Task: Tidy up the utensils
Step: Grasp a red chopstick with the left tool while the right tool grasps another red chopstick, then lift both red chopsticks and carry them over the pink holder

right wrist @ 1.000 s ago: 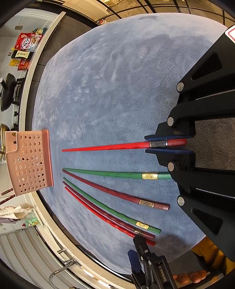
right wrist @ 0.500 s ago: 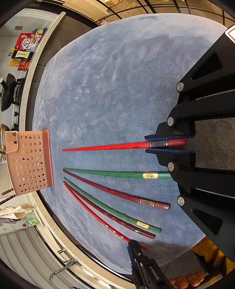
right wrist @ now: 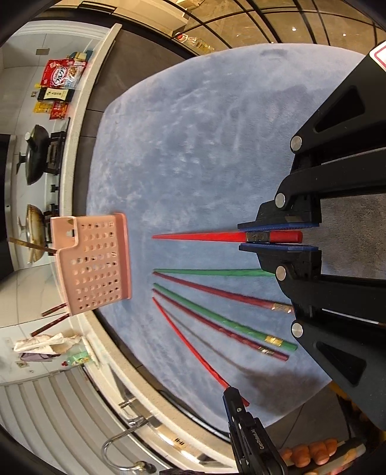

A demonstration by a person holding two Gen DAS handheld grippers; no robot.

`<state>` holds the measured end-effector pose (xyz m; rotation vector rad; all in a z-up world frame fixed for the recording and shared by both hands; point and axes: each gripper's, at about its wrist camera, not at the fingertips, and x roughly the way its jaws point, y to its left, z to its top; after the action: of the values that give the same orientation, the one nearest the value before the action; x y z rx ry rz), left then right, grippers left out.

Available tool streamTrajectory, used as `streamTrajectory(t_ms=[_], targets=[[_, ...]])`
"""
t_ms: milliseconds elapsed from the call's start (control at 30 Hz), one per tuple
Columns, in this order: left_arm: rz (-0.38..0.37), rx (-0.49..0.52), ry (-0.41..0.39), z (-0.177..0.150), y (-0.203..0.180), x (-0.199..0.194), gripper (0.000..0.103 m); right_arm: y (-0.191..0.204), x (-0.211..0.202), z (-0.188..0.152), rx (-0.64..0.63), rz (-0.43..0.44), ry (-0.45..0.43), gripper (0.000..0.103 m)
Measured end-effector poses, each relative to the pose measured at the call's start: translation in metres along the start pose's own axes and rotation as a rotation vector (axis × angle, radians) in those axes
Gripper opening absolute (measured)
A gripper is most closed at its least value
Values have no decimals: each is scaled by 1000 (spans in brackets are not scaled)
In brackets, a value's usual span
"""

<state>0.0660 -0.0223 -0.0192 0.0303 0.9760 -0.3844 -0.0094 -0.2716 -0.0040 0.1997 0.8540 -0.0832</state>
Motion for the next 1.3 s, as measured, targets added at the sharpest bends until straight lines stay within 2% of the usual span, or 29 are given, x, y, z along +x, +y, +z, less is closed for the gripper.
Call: streamTrajectory(t_ms=[300,367,567,667,733,800,867,967,1200,1300], targets=[[-30,-14,-101,45,0,-33,8,-1,-27,47,9,20,-106,7],[-28,-10,-122,55,0,-38,0,-1,-30,54,12,25,-124,7],[-15,9,-189,87,-2,-52,0,-1,-41,81,15,25,-187,7],[-27,4,-184,95,0,-52,2,-3,-43,88,18,19,-203,7],[-27,-4,-177,91,5,-50,3,-3,-45,88,20,19,-205,7],[-26,2,-154,82,9,-43,10,-3,-45,86,21,18,-202,7],[-16,-3,-115,67,15,-32,30,-2,-45,82,23,16,-196,7],[-18,-11,-54,40,22,-12,43,-4,-46,78,36,18,-190,7],[-16,9,72,-7,23,26,43,-3,-48,74,39,15,-187,7],[-13,10,108,-16,24,37,34,-4,-48,73,40,14,-186,7]])
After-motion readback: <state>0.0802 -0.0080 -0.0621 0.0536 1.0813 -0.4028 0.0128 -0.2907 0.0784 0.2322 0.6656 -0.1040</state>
